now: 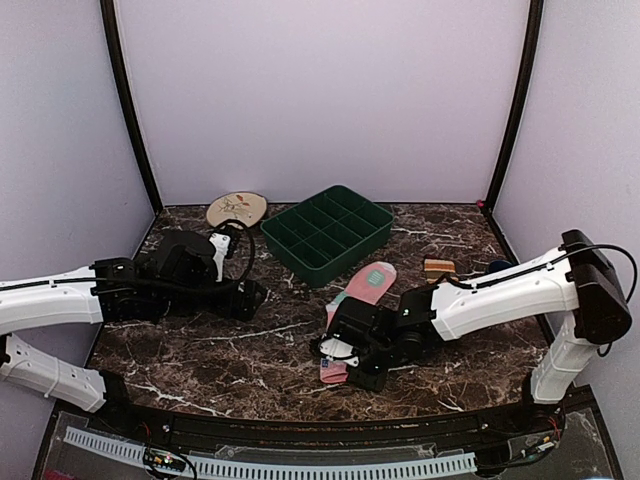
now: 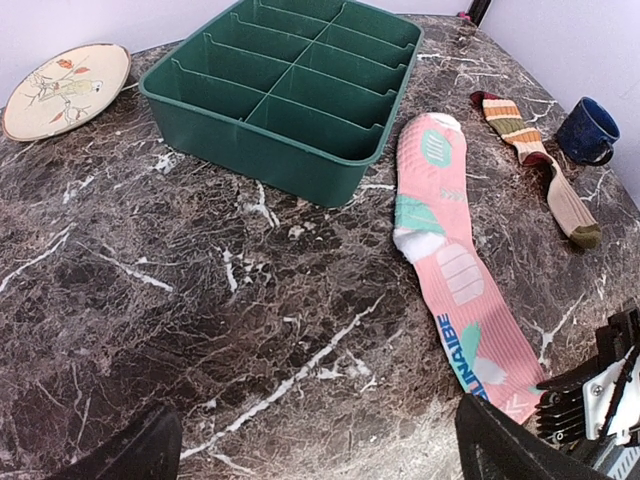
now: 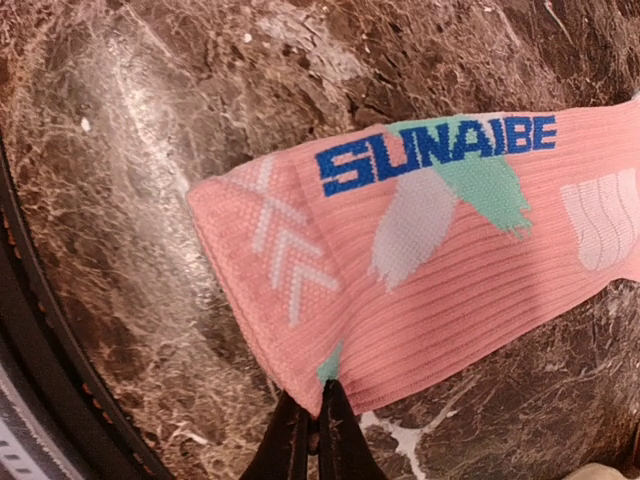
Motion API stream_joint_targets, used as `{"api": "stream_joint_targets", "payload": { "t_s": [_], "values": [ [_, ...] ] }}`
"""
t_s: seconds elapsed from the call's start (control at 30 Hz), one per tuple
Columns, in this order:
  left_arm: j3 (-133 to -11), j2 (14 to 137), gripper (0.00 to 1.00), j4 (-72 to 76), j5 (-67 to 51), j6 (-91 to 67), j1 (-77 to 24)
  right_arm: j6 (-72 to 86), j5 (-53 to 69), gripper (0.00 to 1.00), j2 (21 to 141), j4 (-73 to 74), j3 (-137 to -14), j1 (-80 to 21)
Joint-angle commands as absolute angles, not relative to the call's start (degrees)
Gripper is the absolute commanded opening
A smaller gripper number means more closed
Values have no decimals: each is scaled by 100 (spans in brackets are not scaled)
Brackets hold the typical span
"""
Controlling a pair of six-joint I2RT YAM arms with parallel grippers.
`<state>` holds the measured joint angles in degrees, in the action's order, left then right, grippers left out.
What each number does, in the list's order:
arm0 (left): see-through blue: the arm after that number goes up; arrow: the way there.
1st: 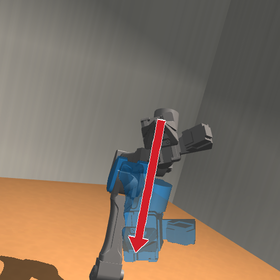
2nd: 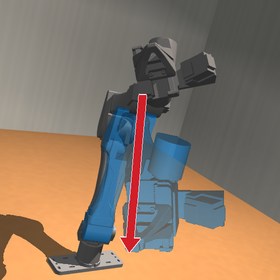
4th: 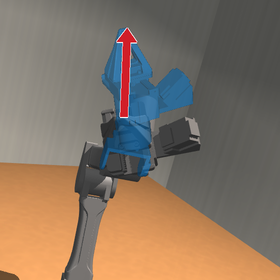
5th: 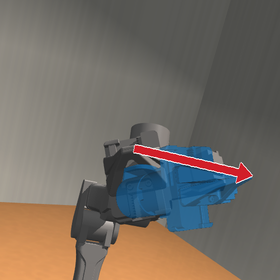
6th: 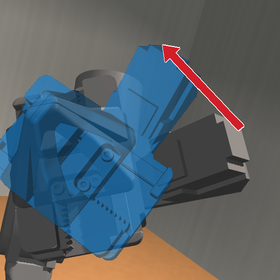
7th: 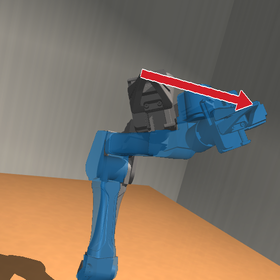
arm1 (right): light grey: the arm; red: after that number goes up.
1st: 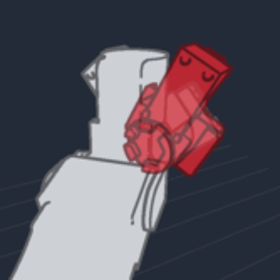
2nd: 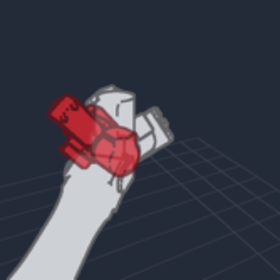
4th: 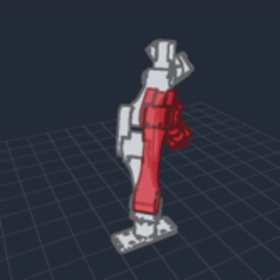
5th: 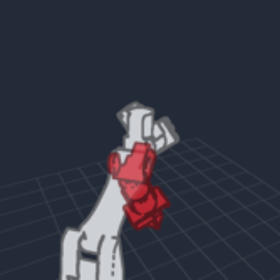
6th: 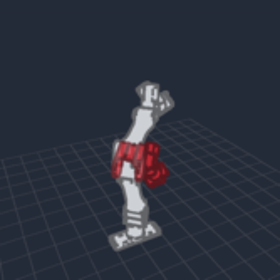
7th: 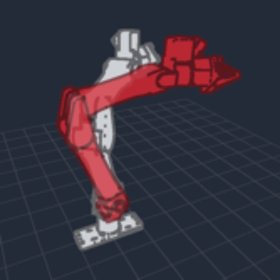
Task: Roll the socks
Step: Pick up the sock from the center of the board, then fold the sock at the center of the board.
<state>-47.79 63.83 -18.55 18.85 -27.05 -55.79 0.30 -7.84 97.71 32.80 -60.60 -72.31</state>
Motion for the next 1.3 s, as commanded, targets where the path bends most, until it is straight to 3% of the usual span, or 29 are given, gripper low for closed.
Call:
{"api": "stream_joint_targets", "payload": {
  "t_s": [0.0, 0.4, 0.67, 1.27],
  "values": [
    [-4678, 6165, 98, -1803, 1878, -2626, -5599, 414, 43, 3, 9637, 3760, -6460, -7231],
    [-4508, 5723, 98, -1991, 1737, -2510, -5599, 1875, 2488, 1, 9467, 3992, -7303, -7185],
    [-4583, 5915, 98, -1977, 1622, -2418, -5599, 2767, 3605, 1, 9259, 2971, -6844, -6316],
    [-5228, 7170, 98, -1469, 1335, -1877, -5599, 2937, 4463, 0, 9235, 2687, -6648, -4194]
  ]
}}
